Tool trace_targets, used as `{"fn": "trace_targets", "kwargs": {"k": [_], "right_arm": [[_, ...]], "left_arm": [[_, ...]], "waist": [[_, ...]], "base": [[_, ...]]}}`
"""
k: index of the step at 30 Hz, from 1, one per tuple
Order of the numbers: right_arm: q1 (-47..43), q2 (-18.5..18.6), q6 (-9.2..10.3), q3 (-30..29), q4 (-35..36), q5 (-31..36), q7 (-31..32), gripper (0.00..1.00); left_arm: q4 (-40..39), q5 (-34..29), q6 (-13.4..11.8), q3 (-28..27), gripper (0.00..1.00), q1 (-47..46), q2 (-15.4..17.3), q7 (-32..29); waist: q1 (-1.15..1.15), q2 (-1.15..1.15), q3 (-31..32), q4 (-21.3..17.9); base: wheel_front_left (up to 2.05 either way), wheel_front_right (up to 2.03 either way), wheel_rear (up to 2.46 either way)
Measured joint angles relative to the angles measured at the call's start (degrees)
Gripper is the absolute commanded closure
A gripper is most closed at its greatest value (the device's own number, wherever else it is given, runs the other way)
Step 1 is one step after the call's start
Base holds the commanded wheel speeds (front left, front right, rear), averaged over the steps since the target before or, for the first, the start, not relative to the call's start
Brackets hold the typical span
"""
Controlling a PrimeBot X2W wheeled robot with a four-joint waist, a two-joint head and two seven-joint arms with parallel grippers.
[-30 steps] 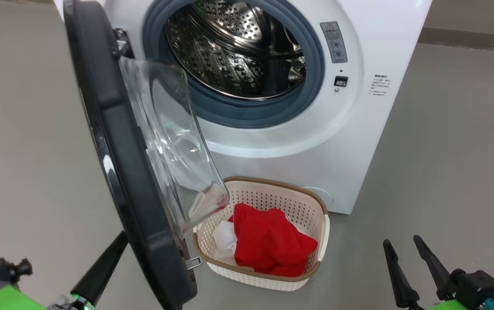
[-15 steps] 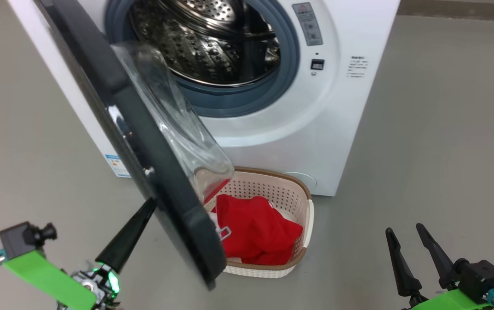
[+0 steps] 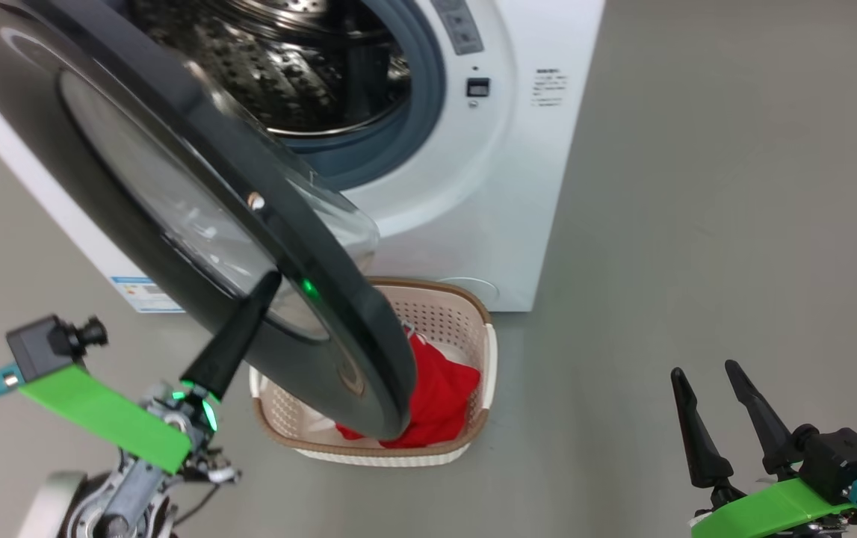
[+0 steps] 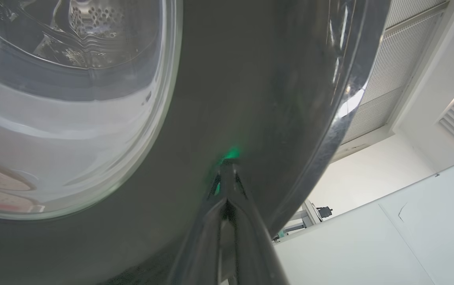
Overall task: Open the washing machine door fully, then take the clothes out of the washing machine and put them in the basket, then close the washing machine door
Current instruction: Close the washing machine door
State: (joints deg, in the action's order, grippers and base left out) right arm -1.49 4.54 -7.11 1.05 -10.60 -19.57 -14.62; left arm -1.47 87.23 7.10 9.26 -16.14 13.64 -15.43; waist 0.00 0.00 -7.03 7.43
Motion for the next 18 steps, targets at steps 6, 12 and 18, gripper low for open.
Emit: {"fn": "trace_targets", "kwargs": {"k": [6, 12, 18], "right_arm": [[0.83, -0.21, 0.0, -0.31, 0.44, 0.0, -0.01, 0.0], [2.28, -0.81, 0.0, -0.52, 0.83, 0.01, 0.0, 0.0], [3.61, -1.21, 0.0, -0.7, 1.09, 0.01, 0.0, 0.0]], "left_arm": [[2.42, -0.36, 0.0, 1.11, 1.0, -4.94, 0.02, 3.31], [5.2, -1.18, 0.0, 3.0, 1.0, -10.18, 0.45, 7.0], [8.36, -1.56, 0.0, 5.03, 1.0, -15.63, 1.96, 10.56]], "waist": [[0.0, 0.0, -1.71, -2.62], [0.0, 0.0, -3.76, -5.13], [0.0, 0.0, -5.8, -7.83]], "base": [[0.0, 0.0, 0.0], [0.0, 0.0, 0.0], [0.0, 0.0, 0.0]]}}
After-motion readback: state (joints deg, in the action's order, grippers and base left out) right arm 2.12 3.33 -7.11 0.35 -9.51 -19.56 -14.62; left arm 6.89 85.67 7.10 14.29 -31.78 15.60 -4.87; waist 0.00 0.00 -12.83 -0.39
